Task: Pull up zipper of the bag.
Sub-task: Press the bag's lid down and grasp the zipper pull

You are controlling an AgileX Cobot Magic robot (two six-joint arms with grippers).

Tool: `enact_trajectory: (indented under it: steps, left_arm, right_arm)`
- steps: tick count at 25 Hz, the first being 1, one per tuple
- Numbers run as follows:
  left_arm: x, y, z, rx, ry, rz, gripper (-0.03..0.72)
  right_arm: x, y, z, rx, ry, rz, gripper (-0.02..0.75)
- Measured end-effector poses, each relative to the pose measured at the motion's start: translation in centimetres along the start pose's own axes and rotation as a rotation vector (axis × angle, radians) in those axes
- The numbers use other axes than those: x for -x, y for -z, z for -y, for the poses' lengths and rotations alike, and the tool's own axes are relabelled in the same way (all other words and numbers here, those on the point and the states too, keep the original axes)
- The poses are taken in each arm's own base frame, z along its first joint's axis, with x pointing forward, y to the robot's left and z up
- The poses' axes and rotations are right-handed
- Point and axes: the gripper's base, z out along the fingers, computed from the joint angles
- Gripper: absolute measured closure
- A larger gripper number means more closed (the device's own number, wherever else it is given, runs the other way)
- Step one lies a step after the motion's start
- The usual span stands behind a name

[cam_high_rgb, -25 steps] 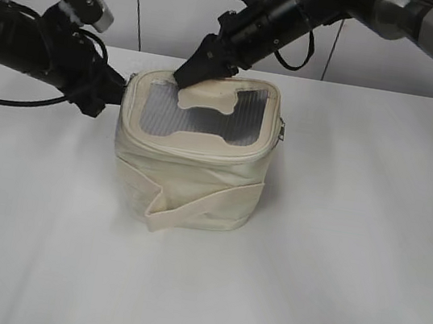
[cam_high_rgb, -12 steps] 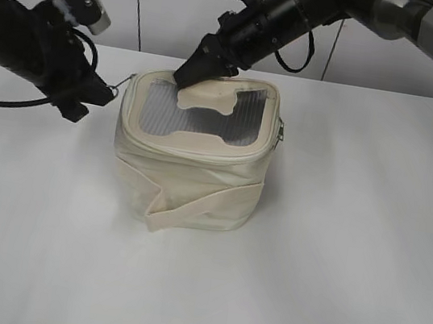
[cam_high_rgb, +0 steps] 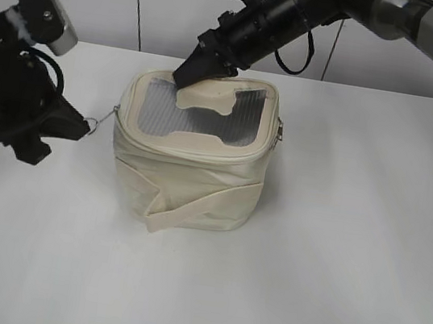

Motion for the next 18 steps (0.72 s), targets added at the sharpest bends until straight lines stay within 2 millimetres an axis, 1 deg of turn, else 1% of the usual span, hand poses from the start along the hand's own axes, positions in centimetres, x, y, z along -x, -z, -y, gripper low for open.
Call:
enact_trajectory:
  steps: [3,6,8,12,15,17,18]
  left_arm:
    - [-0.6,0.4,2.2,-0.063,0.028,-0.013,0.68]
    - [-0.4,0.2,4.9,-0.144,0.009,-0.014,0.68]
    - [0.7,-0.4,7.1,-0.189,-0.024,0.008,0.68]
    - [3.5,-2.2,11.1,-0.155,-0.046,0.089,0.676]
    - [4.9,-3.6,12.9,-0.142,-0.053,0.111,0.673]
    - [5.2,-4.0,13.2,-0.139,0.008,0.113,0.656]
    - [5.1,-4.0,13.0,-0.145,0.036,0.111,0.635]
  right_arm:
    - [0.0,0.0,0.0,-0.001,-0.013,0.002,0.689]
    - [0.0,0.0,0.0,-0.002,-0.017,0.002,0.689]
    - [0.0,0.0,0.0,-0.002,-0.018,0.002,0.691]
    - [0.0,0.1,0.1,-0.001,-0.022,0.001,0.69]
    - [0.0,0.1,0.1,0.0,-0.024,0.0,0.692]
    - [0.0,0.1,0.2,-0.002,-0.044,0.001,0.691]
    - [0.0,0.3,0.3,-0.004,-0.051,0.004,0.675]
